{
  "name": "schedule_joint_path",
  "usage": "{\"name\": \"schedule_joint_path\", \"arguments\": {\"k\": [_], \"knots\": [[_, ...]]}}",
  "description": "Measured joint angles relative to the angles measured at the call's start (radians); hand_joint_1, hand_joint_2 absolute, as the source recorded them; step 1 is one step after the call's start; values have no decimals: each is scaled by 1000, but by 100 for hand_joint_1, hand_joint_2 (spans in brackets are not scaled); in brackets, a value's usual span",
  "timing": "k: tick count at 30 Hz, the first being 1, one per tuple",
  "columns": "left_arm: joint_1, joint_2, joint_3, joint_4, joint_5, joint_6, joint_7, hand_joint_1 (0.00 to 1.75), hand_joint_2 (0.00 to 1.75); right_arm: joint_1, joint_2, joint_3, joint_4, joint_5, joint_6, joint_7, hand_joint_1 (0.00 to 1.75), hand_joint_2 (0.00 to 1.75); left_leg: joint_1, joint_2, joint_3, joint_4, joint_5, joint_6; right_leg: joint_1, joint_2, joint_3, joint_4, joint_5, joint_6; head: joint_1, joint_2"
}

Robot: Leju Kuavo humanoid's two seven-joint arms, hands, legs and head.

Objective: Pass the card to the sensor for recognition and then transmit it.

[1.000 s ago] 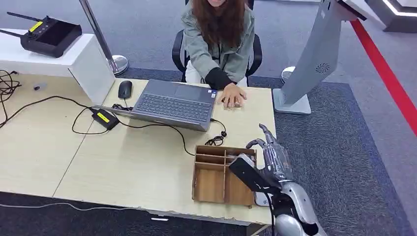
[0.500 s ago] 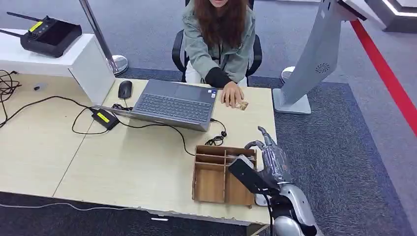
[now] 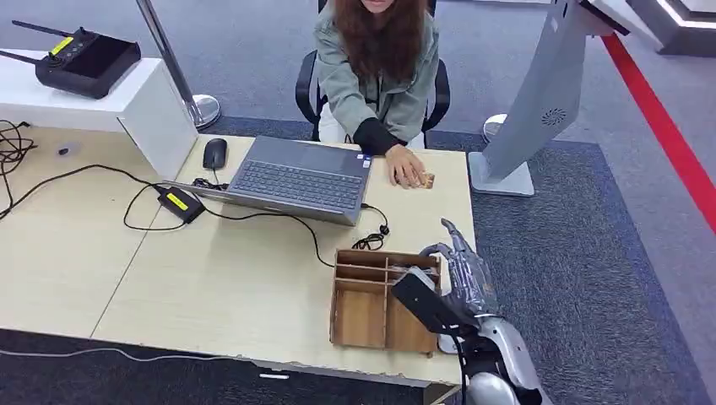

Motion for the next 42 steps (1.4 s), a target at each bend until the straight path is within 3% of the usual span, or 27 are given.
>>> {"name": "schedule_joint_path", "arguments": {"k": [3,7,12,42], "knots": [[0,0,1,0,0,0,0,0,0,2,1,3,0,0,0,0,84,175,0,0,0,0,0,0,0,0,0,0,0,0,0,0],[0,0,2,0,0,0,0,0,0,5,1,7,2,-3,0,0,54,175,0,0,0,0,0,0,0,0,0,0,0,0,0,0],[0,0,3,0,-1,0,0,0,0,5,6,14,4,-12,-4,3,45,175,0,0,0,0,0,0,0,0,0,0,0,0,0,0],[0,0,3,0,-3,0,0,0,0,5,17,27,38,-23,-11,12,68,175,0,0,0,0,0,0,0,0,0,0,0,0,0,0]]}}
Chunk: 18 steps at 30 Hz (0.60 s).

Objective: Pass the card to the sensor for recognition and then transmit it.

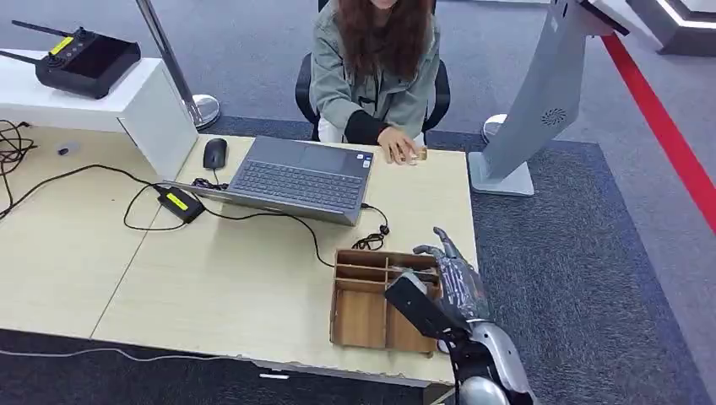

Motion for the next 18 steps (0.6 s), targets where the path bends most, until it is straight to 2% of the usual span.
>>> {"name": "schedule_joint_path", "arguments": {"k": [18], "knots": [[0,0,0,0,0,0,0,0,0,0,5,6,26,-5,-11,5,68,175,0,0,0,0,0,0,0,0,0,0,0,0,0,0]]}}
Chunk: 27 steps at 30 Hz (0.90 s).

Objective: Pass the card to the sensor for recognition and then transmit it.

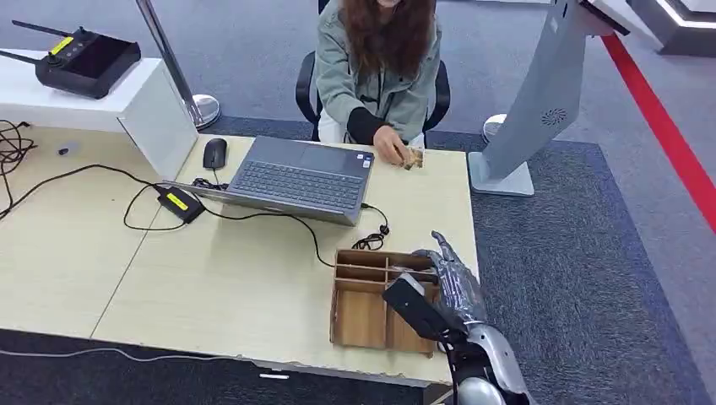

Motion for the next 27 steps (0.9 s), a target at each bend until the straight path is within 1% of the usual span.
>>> {"name": "schedule_joint_path", "arguments": {"k": [4,5,6,9,23,24,27], "knots": [[0,0,0,0,0,0,0,0,0,0,0,0,7,-2,-4,0,70,175,0,0,0,0,0,0,0,0,0,0,0,0,0,0],[0,0,0,0,0,0,-1,0,0,0,0,0,7,-2,-5,0,75,175,0,0,0,0,0,0,0,0,0,0,0,0,0,0],[0,0,0,0,0,0,-2,0,0,0,0,0,8,-3,-7,0,75,175,0,0,0,0,0,0,0,0,0,0,0,0,0,0],[0,0,0,0,0,0,-3,0,0,-1,0,0,11,-3,-11,0,82,175,0,0,0,0,0,0,0,0,0,0,0,0,0,0],[0,0,0,0,-1,0,-5,0,0,-2,0,0,17,6,-21,0,84,175,0,0,0,0,0,0,0,0,0,0,0,0,0,0],[-2,0,0,0,-3,-4,0,0,0,-6,0,-1,22,28,-31,1,84,175,0,0,0,0,0,0,0,0,0,0,0,0,0,0],[-8,2,1,0,-4,-7,5,0,0,-21,-2,-5,36,52,-28,3,82,175,0,0,0,0,0,0,0,0,0,0,0,0,0,0]]}}
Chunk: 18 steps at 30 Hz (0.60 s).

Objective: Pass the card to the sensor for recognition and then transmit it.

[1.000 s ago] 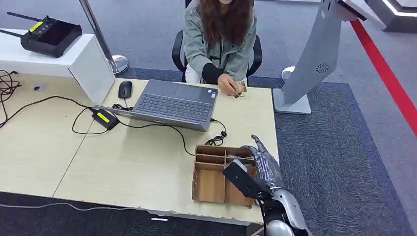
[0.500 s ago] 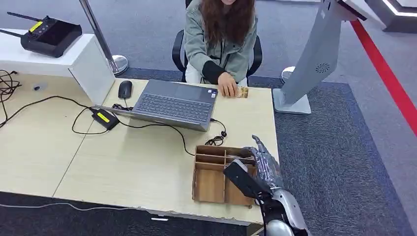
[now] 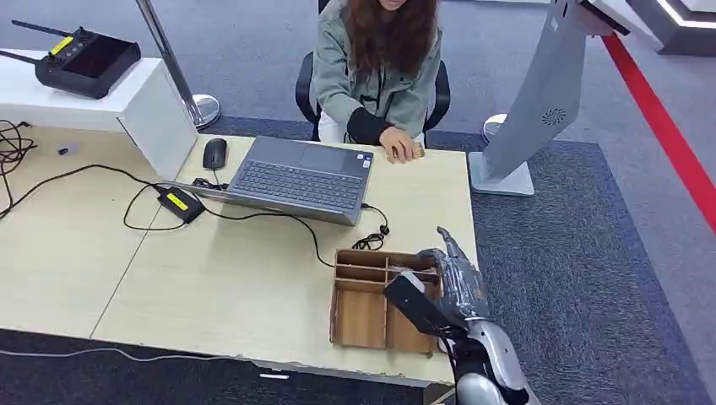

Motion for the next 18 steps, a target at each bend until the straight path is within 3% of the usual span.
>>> {"name": "schedule_joint_path", "arguments": {"k": [18], "knots": [[-2,4,16,0,-1,-3,3,0,0,-7,2,-8,11,10,3,-3,82,175,0,0,0,0,0,0,0,0,0,0,0,0,0,0]]}}
